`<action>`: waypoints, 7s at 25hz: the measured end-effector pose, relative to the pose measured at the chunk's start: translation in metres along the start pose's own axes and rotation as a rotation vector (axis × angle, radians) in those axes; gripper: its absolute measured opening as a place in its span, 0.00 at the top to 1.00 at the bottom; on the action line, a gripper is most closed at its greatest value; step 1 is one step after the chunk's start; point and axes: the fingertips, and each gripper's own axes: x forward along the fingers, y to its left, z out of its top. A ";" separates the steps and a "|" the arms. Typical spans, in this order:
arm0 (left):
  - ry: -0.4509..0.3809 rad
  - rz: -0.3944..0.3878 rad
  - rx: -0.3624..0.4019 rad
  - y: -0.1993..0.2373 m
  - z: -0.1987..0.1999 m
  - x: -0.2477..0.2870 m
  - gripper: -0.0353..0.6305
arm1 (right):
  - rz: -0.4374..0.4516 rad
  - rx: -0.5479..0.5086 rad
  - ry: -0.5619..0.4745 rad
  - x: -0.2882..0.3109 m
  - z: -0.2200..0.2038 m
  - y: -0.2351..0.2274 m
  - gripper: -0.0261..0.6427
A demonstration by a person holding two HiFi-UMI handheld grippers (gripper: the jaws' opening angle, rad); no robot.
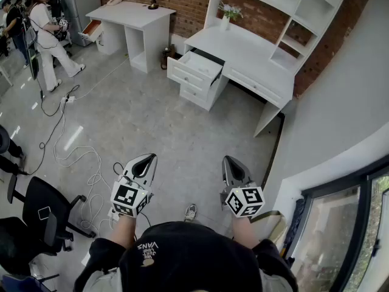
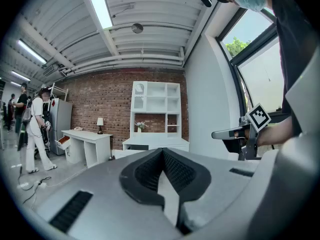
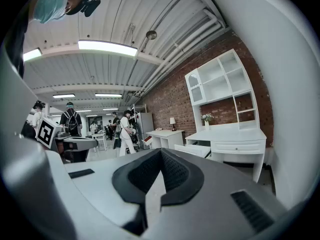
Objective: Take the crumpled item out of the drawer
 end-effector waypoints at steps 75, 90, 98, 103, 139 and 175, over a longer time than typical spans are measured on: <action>0.104 -0.044 -0.037 0.290 0.033 0.527 0.71 | -0.010 0.025 0.071 0.527 0.071 -0.286 0.67; 0.106 0.095 -0.081 0.273 0.038 0.642 0.71 | 0.156 -0.069 0.163 0.615 0.075 -0.391 0.67; 0.130 0.110 -0.100 0.297 0.028 0.666 0.71 | 0.208 -0.114 0.223 0.659 0.055 -0.389 0.67; 0.134 0.074 -0.090 0.321 0.030 0.692 0.71 | 0.208 -0.153 0.261 0.692 0.043 -0.387 0.67; 0.311 -0.142 -0.164 0.426 -0.047 0.809 0.71 | 0.329 -0.740 0.969 0.860 -0.183 -0.436 0.71; 0.379 -0.135 -0.217 0.457 -0.095 0.827 0.71 | 0.458 -0.943 1.154 0.888 -0.294 -0.440 0.96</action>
